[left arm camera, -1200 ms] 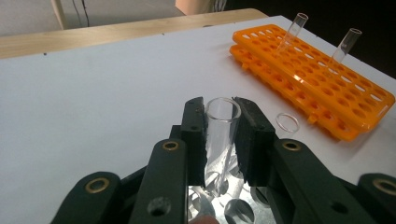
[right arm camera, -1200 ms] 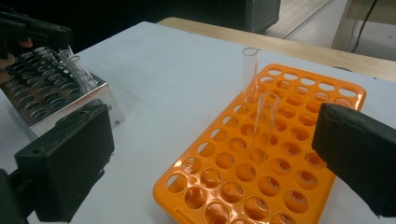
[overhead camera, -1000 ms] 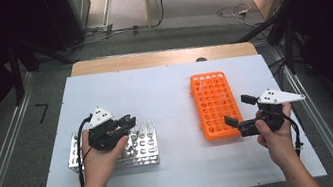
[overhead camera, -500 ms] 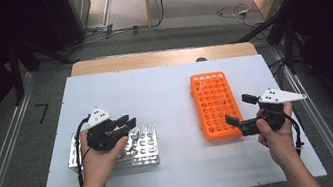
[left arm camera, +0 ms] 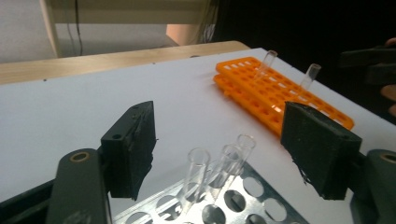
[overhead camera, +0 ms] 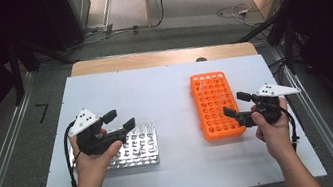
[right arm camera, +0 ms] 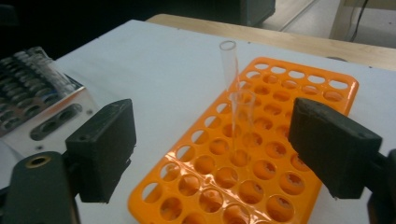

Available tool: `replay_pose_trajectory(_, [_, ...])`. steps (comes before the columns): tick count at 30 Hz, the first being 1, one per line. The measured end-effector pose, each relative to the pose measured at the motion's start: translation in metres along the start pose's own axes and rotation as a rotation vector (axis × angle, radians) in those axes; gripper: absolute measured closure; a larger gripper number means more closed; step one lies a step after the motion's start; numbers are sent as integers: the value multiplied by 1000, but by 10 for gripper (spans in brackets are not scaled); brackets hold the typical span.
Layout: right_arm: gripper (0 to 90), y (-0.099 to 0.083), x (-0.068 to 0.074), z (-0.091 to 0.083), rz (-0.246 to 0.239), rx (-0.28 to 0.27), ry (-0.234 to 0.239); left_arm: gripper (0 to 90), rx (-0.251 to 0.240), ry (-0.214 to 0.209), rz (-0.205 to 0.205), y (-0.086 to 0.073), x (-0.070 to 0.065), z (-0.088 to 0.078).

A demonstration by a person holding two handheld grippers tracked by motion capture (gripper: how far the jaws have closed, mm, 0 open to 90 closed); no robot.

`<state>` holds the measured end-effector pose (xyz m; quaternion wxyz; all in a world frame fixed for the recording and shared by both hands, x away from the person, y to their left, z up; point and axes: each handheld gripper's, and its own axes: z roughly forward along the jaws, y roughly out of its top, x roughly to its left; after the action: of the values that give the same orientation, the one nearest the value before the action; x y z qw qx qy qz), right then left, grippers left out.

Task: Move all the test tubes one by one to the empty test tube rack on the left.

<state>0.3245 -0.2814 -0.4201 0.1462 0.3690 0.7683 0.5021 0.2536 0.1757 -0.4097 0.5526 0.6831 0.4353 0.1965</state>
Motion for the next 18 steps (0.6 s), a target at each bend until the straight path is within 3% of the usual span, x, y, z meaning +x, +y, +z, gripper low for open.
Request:
replay_pose_trajectory(6, [268,-4,-12,14,26,23,-14,120,12,-25,18,0,-9,1])
replay_pose_trajectory(12, [393,-5,-20,31,43,67,-53,55,23,-49,24,-3,-16,5])
replay_pose_trajectory(18, [491,-8,-22,45,16,117,-82,4,30,-87,36,-5,-21,8])
